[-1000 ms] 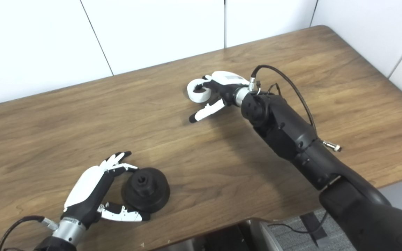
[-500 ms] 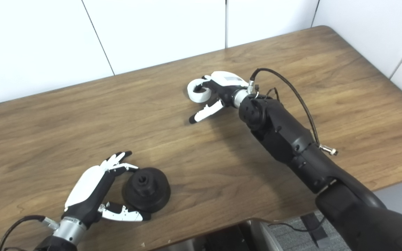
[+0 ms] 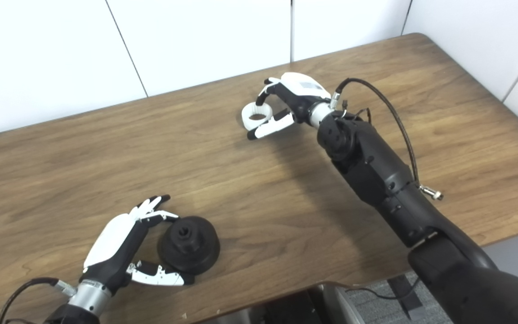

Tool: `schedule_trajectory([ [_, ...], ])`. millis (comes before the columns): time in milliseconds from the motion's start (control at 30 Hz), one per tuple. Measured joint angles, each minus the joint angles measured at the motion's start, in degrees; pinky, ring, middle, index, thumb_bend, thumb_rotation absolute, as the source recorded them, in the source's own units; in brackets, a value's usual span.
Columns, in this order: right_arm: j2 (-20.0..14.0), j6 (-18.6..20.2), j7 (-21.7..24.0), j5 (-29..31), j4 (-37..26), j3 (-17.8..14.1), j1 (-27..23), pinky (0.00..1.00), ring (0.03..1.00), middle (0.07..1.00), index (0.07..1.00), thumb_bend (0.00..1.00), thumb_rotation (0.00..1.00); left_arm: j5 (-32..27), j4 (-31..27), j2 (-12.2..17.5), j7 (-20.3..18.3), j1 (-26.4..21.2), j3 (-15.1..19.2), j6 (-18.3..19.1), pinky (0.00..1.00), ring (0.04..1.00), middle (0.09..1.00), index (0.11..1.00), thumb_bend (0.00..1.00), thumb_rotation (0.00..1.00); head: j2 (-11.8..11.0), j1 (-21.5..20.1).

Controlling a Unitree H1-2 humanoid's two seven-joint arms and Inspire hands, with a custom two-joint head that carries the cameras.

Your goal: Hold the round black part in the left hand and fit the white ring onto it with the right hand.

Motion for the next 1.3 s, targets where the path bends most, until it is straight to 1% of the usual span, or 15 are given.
schedule_trajectory([
  [100,0.0,-1.2,-1.3,0.3,0.0,-1.0,0.0,0.79,0.895,0.913,0.679,0.96,0.56,0.0,0.0,0.0,0.0,0.0,0.0,0.0,1.0,1.0,0.97,0.634,1.0,0.26,0.0,0.1],
  [167,0.0,-2.0,-2.3,0.5,0.0,-1.7,0.0,0.78,0.894,0.909,0.695,0.95,0.55,0.0,0.0,0.0,-0.1,0.0,0.0,0.0,1.0,1.0,0.971,0.635,1.0,0.26,0.1,0.1],
  [267,0.0,-2.2,-2.6,0.7,0.1,-2.2,0.0,0.74,0.865,0.882,0.79,0.95,0.54,0.0,0.0,0.0,-0.2,-0.1,0.0,0.0,1.0,1.0,0.971,0.634,1.0,0.27,0.0,0.4],
  [333,0.0,-3.2,-3.0,0.8,0.5,-2.2,-0.1,0.72,0.854,0.881,0.872,0.97,0.55,0.1,0.0,0.0,-0.3,-0.1,0.0,0.0,1.0,1.0,0.97,0.632,1.0,0.27,0.1,0.4],
  [400,0.0,-3.6,-3.1,0.5,1.4,-2.0,-0.4,0.72,0.853,0.885,0.916,0.98,0.55,0.1,0.0,0.0,-0.3,-0.1,0.0,0.0,1.0,1.0,0.971,0.632,1.0,0.27,0.0,0.6],
  [467,0.0,-3.6,-3.1,-0.1,2.7,-1.8,-1.0,0.73,0.855,0.89,0.94,0.98,0.56,0.1,0.0,0.0,-0.3,-0.1,0.0,0.0,1.0,1.0,0.971,0.633,1.0,0.27,0.2,0.8],
  [633,0.0,-3.5,-2.9,-1.1,3.8,-0.9,-2.4,0.75,0.858,0.902,0.951,0.98,0.55,0.2,0.0,0.0,-0.3,-0.1,0.0,0.0,1.0,1.0,0.973,0.633,1.0,0.27,0.3,0.9],
  [767,0.0,-3.4,-1.8,-1.9,4.5,0.1,-3.6,0.78,0.885,0.917,0.948,0.99,0.57,0.2,0.0,-0.1,-0.4,-0.1,0.0,0.0,1.0,1.0,0.974,0.634,1.0,0.27,0.3,1.1],
  [867,-0.1,-2.9,0.3,-2.3,5.6,1.1,-4.7,0.83,0.93,0.959,0.967,1.0,0.59,0.2,0.0,-0.1,-0.4,-0.1,0.0,0.0,1.0,1.0,0.974,0.633,1.0,0.27,0.3,1.1],
  [933,-0.1,-1.7,2.5,-2.3,6.2,1.7,-5.3,0.85,0.964,0.992,0.981,1.0,0.59,0.2,0.0,-0.2,-0.4,-0.1,0.0,0.0,1.0,1.0,0.975,0.633,1.0,0.27,0.4,1.4],
  [1067,-0.2,-0.8,5.0,-2.0,7.5,2.5,-5.9,0.87,0.985,1.0,0.97,1.0,0.58,0.4,0.0,-0.4,-0.5,-0.1,0.0,0.1,1.0,1.0,0.976,0.635,1.0,0.27,0.5,1.8],
  [1300,-0.1,-0.6,5.7,-2.0,9.3,3.1,-5.9,0.89,0.997,1.0,0.949,1.0,0.59,0.6,0.0,-0.5,-0.5,-0.1,0.0,0.1,1.0,1.0,0.976,0.634,1.0,0.26,0.8,1.8],
])
